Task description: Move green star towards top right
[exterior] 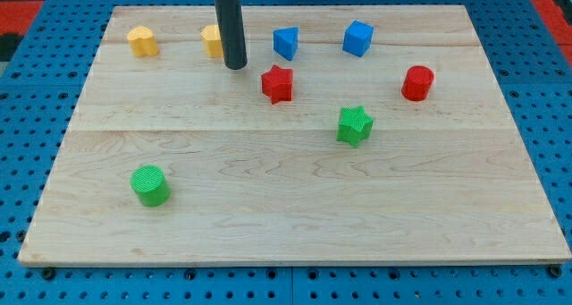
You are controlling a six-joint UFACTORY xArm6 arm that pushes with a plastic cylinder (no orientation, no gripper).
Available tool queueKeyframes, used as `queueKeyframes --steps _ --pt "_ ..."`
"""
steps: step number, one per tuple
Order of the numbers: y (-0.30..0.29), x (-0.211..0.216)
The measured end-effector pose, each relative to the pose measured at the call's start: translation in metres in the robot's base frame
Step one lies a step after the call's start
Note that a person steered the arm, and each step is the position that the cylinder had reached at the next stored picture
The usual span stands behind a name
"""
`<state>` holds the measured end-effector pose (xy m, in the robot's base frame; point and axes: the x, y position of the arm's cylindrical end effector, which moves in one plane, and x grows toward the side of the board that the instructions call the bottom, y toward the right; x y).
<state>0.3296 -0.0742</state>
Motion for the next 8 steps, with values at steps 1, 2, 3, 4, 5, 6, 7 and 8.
queueKeyframes --steps 1,2,3,4,5,6,7,8 --pt "0.005 0.067" --pt "0.056 0.121" --pt "0.126 0.142" --pt "0.183 0.140" --pt "0.190 0.099" --pt "0.190 0.069" --pt "0.203 0.118" --pt "0.166 0.113"
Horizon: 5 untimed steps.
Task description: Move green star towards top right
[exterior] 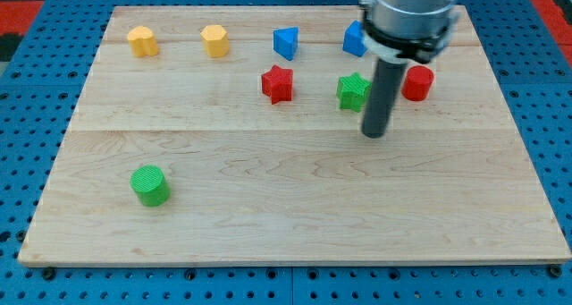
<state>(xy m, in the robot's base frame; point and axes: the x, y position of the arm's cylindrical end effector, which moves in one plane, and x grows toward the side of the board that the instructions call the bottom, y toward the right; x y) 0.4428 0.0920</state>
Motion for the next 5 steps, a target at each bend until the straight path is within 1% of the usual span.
queueKeyframes --steps 1,2,3,4,5 --pt "-0.016 -0.028" --pt "0.003 -0.067" --pt "0.028 -0.090" --pt "0.003 -0.072" --pt "-0.011 -0.098"
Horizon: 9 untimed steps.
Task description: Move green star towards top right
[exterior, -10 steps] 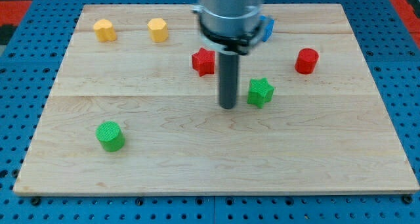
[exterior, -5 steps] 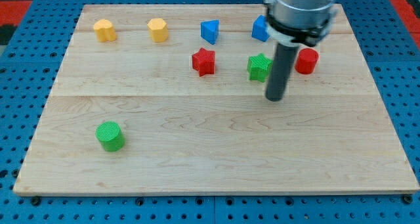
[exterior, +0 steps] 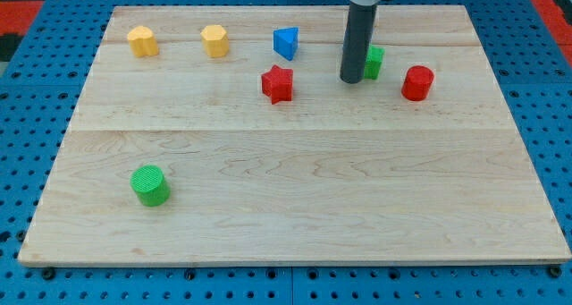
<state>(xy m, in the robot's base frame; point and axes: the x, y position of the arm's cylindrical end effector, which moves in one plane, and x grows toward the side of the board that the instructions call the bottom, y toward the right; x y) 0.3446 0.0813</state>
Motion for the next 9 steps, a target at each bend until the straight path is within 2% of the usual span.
queueKeyframes --steps 1,2,3,4,5,6,7,8,9 --pt "-0.014 -0.012" --pt "0.028 -0.022" --pt "0.061 -0.055" --pt "0.073 -0.053" --pt "0.073 -0.012" --pt "0.082 -0.001" --pt "0.124 -0.017" --pt "0.124 -0.040" --pt "0.138 -0.033"
